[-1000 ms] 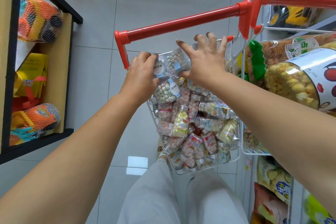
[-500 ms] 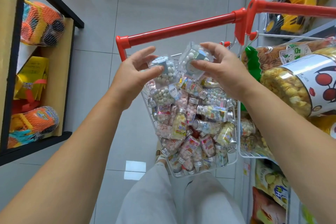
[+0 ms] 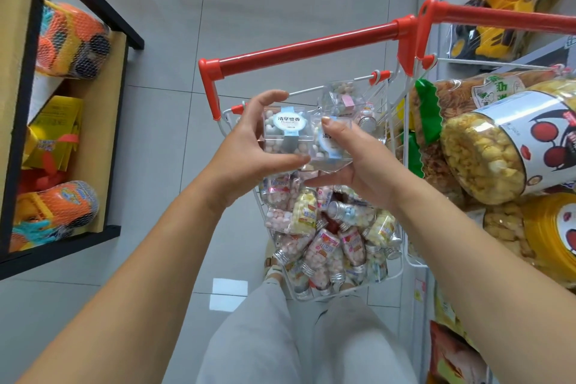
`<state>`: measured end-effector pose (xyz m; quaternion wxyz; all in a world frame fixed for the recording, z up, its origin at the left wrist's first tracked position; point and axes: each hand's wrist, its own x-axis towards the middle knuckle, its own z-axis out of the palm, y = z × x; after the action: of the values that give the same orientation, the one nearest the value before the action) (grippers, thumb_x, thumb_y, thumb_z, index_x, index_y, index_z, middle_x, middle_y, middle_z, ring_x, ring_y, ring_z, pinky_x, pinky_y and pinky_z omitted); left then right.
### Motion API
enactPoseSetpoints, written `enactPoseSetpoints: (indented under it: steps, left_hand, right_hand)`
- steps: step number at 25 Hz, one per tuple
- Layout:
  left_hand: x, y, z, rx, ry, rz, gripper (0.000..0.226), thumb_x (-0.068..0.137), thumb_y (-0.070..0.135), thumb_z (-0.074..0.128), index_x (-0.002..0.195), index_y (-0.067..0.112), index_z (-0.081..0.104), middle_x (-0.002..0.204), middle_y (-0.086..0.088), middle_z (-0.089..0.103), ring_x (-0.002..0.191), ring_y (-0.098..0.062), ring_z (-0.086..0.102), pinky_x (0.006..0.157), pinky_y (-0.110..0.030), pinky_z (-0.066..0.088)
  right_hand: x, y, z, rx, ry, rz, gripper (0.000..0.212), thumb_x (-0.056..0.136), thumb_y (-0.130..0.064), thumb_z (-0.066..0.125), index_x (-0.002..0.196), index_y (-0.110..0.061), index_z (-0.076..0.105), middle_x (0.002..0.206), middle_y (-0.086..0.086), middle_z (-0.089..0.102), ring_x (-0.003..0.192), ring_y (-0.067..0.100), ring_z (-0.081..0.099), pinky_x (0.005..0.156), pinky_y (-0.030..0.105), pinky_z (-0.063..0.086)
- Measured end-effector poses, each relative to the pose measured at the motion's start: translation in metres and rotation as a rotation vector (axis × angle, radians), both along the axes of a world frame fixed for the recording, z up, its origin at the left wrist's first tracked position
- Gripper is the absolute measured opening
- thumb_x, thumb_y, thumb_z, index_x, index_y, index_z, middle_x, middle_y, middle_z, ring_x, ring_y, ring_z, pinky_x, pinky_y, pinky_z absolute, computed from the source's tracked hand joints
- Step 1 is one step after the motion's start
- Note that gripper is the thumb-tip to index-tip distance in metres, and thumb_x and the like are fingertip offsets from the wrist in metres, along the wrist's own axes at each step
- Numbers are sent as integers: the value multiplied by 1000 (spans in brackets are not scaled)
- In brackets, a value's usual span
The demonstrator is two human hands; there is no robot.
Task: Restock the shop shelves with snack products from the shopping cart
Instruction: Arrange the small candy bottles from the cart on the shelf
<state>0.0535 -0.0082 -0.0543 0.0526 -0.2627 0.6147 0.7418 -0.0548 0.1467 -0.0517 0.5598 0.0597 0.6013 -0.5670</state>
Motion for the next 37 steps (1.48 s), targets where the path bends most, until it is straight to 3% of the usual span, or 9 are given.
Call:
enactPoseSetpoints:
  steps: [9, 14, 17, 19, 23, 27, 30, 33, 37]
  left_hand:
    - [17, -8, 11, -178, 17, -69, 77, 55, 25, 85, 120, 23, 45, 114, 11, 57, 101, -3, 68, 71, -21, 59]
    - [43, -3, 0, -45, -36, 27, 68, 65, 18, 88, 119, 23, 46, 109, 7, 65, 92, -8, 73, 67, -23, 58]
    - [57, 5, -12, 211, -120, 143, 33, 84, 45, 68, 109, 29, 55, 108, -3, 68, 92, -21, 69, 72, -37, 58]
    - [63, 9, -18, 239, -165, 142, 20, 82, 36, 62, 102, 33, 61, 111, -12, 67, 94, -29, 64, 76, -42, 53]
    - [62, 19, -19, 160, -124, 25, 29, 77, 29, 65, 102, 43, 63, 128, -9, 59, 109, -42, 59, 95, -59, 47]
    - [46, 30, -7, 131, -52, -77, 32, 83, 27, 59, 108, 47, 60, 125, 9, 53, 108, -18, 59, 91, -37, 50]
    - [33, 34, -2, 93, -61, -199, 35, 85, 50, 56, 119, 53, 58, 133, 13, 52, 121, -12, 55, 99, -32, 47]
    - [18, 27, -23, -242, -169, -21, 60, 80, 52, 63, 138, 40, 50, 138, 4, 51, 127, -15, 50, 107, -42, 45]
    - [5, 26, -60, -900, -496, -348, 104, 73, 40, 85, 155, 24, 22, 152, -5, 34, 142, -27, 26, 117, -46, 26]
  right_hand:
    - [25, -9, 5, -25, -127, -54, 54, 104, -45, 29, 126, -5, 57, 113, 22, 69, 96, 39, 67, 81, 52, 58]
    - [33, -12, -6, -2, -139, 0, 37, 98, -26, 51, 128, -6, 57, 126, 20, 64, 104, 35, 62, 96, 54, 49]
    - [44, -6, -12, 14, -263, -9, 43, 82, -21, 64, 122, -6, 61, 118, 16, 65, 97, 29, 64, 86, 49, 56]
    - [49, -1, -13, 31, -352, 45, 43, 78, -20, 68, 119, -8, 63, 112, 13, 67, 95, 30, 65, 87, 50, 54]
    - [45, 10, -10, 49, -396, 88, 42, 78, -27, 68, 118, -12, 65, 109, 12, 69, 93, 27, 66, 95, 52, 48]
    - [35, 23, 7, 37, -333, 45, 36, 80, -24, 65, 114, -11, 67, 103, 10, 71, 87, 24, 69, 83, 44, 58]
    - [29, 41, 18, 58, -240, -44, 31, 79, -20, 65, 108, -10, 71, 99, 11, 74, 78, 21, 70, 63, 30, 58]
    - [24, 63, 25, 123, -108, -147, 33, 74, -21, 68, 105, -13, 72, 96, 8, 76, 72, 16, 70, 57, 25, 57]
    - [16, 99, 29, 102, -98, -340, 25, 65, -21, 74, 90, -18, 77, 95, 7, 75, 74, 19, 71, 59, 29, 59]
